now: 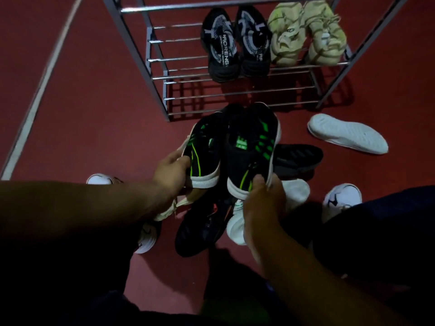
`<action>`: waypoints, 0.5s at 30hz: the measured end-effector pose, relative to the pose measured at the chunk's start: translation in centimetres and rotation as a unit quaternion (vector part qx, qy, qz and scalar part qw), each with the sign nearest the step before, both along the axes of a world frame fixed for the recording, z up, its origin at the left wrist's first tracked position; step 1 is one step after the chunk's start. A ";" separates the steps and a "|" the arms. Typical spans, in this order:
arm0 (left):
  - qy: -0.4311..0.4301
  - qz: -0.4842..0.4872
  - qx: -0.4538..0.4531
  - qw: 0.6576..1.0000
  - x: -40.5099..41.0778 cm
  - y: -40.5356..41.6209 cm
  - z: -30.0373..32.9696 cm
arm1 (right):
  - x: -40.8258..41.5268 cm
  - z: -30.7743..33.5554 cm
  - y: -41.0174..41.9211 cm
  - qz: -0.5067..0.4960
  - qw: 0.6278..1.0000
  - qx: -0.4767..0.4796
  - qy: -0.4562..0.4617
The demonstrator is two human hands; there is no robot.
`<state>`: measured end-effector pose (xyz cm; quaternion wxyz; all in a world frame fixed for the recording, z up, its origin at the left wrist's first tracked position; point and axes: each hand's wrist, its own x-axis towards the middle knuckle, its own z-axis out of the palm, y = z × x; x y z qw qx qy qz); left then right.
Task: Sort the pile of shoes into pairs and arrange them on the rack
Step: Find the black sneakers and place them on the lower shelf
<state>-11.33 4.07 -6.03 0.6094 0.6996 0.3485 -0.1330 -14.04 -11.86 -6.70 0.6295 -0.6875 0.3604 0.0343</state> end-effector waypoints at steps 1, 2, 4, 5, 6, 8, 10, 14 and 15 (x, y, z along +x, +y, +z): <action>-0.014 0.005 0.007 1.000 0.0 0.3 -0.3 | 0.7 -0.3 0.9 0.006 1.000 -0.005 0.004; -0.030 0.017 0.023 0.999 0.0 0.8 -0.5 | 1.3 -0.6 1.5 0.012 1.000 -0.013 0.000; -0.063 0.041 0.062 0.995 0.5 2.0 -0.7 | 2.8 -1.5 2.5 0.028 0.999 -0.021 -0.011; -0.076 0.054 0.079 0.992 0.8 2.8 -0.8 | 3.8 -2.1 2.9 0.031 0.999 -0.018 -0.012; -0.087 0.066 0.096 0.989 1.3 3.5 -0.7 | 5.0 -2.5 3.2 0.038 0.999 -0.014 -0.009; -0.092 0.089 0.120 0.984 2.2 5.3 -0.4 | 7.7 -3.1 3.6 0.069 0.997 -0.017 -0.005; -0.074 0.080 0.115 0.987 3.2 7.1 -0.1 | 10.7 -3.2 4.0 0.111 0.994 -0.016 0.002; -0.038 0.014 0.092 0.995 5.5 9.0 -1.7 | 16.4 -4.0 5.1 0.154 0.988 -0.023 0.022; -0.039 0.012 0.086 0.995 6.2 8.8 -2.7 | 17.8 -4.5 5.3 0.160 0.986 -0.028 0.027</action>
